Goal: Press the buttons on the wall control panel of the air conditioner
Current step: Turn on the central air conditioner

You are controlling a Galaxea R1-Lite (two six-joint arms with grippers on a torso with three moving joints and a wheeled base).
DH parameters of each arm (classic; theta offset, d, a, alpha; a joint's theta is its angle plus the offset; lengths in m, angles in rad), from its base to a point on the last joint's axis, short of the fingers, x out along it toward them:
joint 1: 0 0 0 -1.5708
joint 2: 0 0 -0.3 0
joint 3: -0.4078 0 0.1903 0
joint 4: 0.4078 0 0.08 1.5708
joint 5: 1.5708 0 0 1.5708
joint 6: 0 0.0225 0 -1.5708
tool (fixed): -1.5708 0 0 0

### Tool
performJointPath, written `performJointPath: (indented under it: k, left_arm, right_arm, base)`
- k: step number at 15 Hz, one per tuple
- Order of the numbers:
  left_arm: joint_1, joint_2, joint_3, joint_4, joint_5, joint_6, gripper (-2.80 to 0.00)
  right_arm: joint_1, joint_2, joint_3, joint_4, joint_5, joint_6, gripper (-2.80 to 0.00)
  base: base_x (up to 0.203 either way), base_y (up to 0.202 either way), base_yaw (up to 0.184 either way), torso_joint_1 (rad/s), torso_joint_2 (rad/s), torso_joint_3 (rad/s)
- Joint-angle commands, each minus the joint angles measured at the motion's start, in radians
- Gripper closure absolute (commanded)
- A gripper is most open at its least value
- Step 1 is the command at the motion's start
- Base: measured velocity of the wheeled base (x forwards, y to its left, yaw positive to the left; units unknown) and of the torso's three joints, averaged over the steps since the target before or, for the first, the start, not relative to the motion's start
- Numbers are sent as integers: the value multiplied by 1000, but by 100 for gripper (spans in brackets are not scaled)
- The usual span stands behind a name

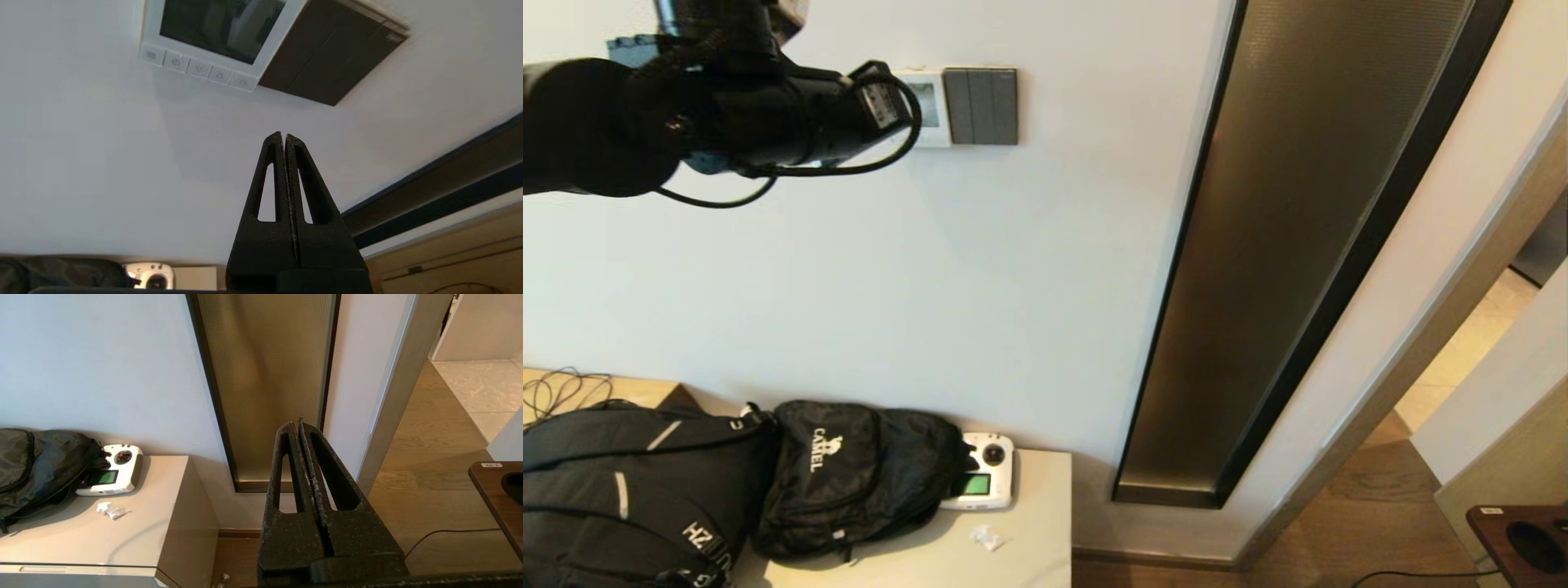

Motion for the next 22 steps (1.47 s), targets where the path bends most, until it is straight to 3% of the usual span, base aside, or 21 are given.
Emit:
performJointPath:
  k: [1, 11, 22]
  left_arm:
    - [-2, 100, -36, -3, -2, -9, 0]
    - [-9, 237, -191, -37, 7, -24, 0]
    - [-6, 293, -198, -138, 61, -15, 0]
  right_arm:
    - [0, 1, 0, 0, 0, -1, 0]
    - [0, 1, 0, 0, 0, -1, 0]
    - [0, 1, 0, 0, 0, -1, 0]
  base:
    - [0, 0, 0, 0, 0, 0]
    - [0, 0, 0, 0, 0, 0]
    - [0, 0, 0, 0, 0, 0]
